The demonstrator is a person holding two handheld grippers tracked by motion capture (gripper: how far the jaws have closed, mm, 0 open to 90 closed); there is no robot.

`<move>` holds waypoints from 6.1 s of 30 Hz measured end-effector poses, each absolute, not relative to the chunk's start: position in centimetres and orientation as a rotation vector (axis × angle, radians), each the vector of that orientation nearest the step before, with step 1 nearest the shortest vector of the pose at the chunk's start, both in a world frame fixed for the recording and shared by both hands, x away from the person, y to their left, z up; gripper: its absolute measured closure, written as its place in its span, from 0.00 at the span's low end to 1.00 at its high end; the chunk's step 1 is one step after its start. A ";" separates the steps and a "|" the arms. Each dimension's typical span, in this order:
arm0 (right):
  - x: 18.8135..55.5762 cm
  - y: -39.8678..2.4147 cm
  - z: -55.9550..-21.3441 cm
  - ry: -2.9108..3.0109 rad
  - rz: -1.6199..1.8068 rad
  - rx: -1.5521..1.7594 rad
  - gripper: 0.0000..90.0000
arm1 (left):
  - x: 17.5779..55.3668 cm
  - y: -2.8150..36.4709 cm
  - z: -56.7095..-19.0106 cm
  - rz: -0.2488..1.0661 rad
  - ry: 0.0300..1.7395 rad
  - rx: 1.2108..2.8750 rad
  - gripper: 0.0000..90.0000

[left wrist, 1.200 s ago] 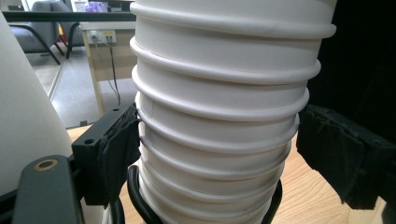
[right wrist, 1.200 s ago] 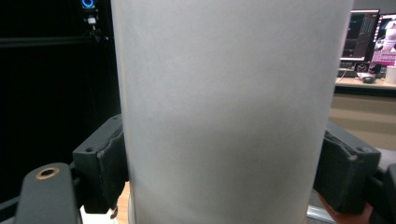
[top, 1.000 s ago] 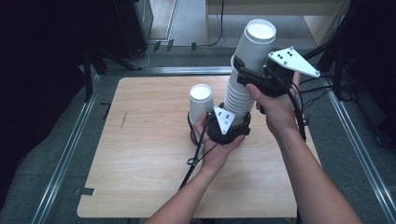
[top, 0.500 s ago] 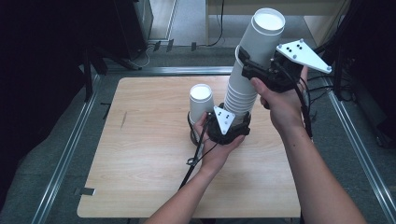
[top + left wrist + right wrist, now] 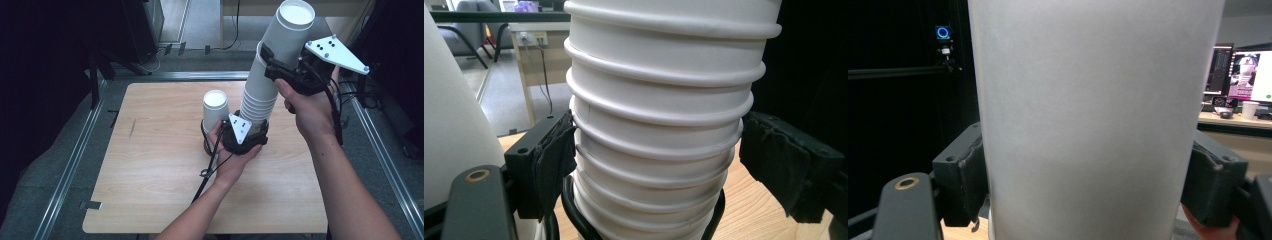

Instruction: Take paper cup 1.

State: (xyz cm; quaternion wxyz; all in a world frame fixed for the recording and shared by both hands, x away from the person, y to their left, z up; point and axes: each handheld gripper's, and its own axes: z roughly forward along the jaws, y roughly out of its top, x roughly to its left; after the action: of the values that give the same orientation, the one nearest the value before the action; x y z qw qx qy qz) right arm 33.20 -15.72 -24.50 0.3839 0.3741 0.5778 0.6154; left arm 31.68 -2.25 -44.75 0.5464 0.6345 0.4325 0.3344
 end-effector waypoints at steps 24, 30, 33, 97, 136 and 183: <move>32.4 -18.8 -23.2 1.390 1.565 0.978 0.22 | 31.7 -2.2 -44.8 0.788 1.031 1.507 0.18; 32.2 -19.9 -23.6 1.378 1.535 0.988 0.21 | 31.7 -2.2 -44.8 0.788 1.032 1.510 0.18; 32.0 -20.5 -24.1 1.372 1.525 1.005 0.21 | 31.6 -2.1 -44.7 0.792 1.024 1.513 0.19; 24.8 -18.9 -44.1 1.518 1.175 0.901 0.20 | 22.6 8.7 -46.5 0.544 0.945 1.621 0.00; 23.0 -12.6 -51.1 1.636 0.772 0.368 0.21 | 22.4 9.3 -47.5 0.453 0.915 1.659 0.00; 21.1 -9.8 -53.1 1.624 0.672 0.047 0.20 | 22.0 7.9 -47.7 0.322 0.820 1.736 0.21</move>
State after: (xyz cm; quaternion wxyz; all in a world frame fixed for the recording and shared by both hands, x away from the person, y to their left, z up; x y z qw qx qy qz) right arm 21.12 -9.76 -53.09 0.6378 0.0204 0.7114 0.2944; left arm 21.96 7.92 -47.70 0.5625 0.7373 0.3482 0.1367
